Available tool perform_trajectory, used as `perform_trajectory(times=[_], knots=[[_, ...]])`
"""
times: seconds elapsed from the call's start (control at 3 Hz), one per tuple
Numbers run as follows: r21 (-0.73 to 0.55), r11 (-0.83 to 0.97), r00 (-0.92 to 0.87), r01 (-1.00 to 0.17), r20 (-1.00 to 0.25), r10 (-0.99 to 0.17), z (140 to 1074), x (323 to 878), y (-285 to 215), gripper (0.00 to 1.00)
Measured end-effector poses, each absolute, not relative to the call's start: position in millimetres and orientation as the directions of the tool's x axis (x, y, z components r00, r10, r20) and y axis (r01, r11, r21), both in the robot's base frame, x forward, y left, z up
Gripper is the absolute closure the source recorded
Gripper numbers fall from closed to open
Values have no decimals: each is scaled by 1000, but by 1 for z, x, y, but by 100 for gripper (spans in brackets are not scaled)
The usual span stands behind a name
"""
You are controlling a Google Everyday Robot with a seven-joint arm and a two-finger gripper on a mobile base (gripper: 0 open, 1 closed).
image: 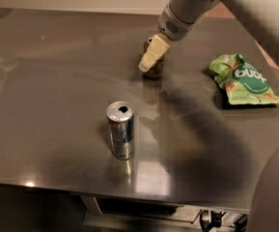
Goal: Pick orange can
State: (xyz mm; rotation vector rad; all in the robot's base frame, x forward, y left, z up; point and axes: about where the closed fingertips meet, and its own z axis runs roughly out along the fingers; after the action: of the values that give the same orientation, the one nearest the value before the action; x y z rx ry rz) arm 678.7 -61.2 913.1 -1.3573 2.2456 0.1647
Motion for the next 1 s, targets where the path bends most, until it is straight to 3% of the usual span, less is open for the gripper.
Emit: perform_trajectory(times=[0.67,1.0], knots=[[-108,522,-416,-846,-479,-773,899,697,-54,1],[-91,522,-422,-848,-481,-769,896,700,-53,19]])
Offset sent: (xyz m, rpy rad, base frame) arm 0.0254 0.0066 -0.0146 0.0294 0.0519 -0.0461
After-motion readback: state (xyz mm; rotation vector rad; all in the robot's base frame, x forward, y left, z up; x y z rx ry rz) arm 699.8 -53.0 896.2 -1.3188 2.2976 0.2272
